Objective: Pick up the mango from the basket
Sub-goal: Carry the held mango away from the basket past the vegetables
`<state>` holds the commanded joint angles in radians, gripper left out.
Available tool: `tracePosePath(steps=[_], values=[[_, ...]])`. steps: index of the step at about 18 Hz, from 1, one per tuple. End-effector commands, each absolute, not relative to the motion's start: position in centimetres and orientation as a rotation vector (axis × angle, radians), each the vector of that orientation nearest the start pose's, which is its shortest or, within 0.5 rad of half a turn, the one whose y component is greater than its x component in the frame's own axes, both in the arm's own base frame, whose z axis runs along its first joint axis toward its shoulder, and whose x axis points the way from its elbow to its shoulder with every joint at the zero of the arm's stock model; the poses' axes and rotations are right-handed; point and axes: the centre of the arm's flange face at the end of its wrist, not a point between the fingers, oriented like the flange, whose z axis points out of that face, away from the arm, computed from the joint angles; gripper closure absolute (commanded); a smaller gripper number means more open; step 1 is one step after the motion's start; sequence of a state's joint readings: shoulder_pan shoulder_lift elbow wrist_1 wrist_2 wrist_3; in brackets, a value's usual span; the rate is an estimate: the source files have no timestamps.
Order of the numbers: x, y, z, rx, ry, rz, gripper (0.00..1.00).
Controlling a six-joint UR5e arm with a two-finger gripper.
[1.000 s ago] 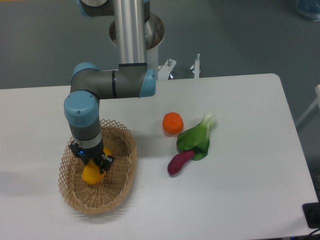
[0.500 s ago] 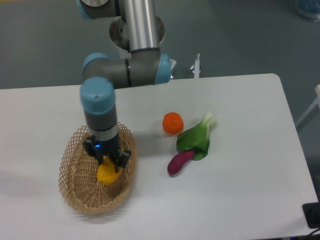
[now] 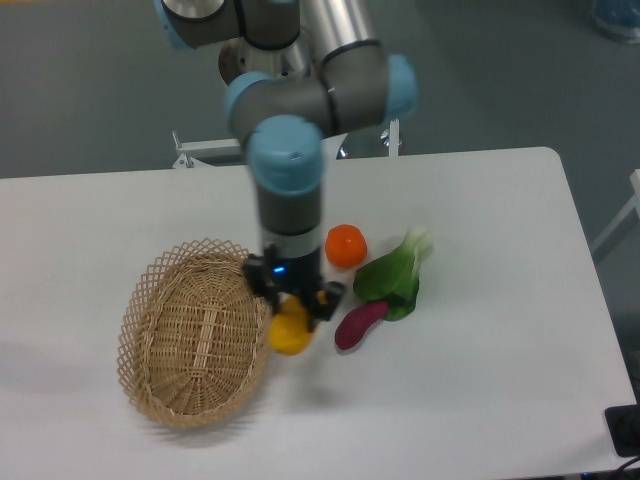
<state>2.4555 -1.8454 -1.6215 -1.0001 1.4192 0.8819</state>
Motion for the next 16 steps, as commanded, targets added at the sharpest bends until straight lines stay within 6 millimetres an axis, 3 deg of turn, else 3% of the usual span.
tracePosePath(steps=[3,6,9,16], values=[[-42.1,46.3,37.9,-2.885,0.116,0.128,0.52],[-45.1,43.1,37.6,-2.903,0.198,0.124,0.52],[-46.3,41.6,37.4,-2.909,0.29,0.123,0.52],[-46.8,40.2,37.5,-2.925,0.301,0.08,0.52]])
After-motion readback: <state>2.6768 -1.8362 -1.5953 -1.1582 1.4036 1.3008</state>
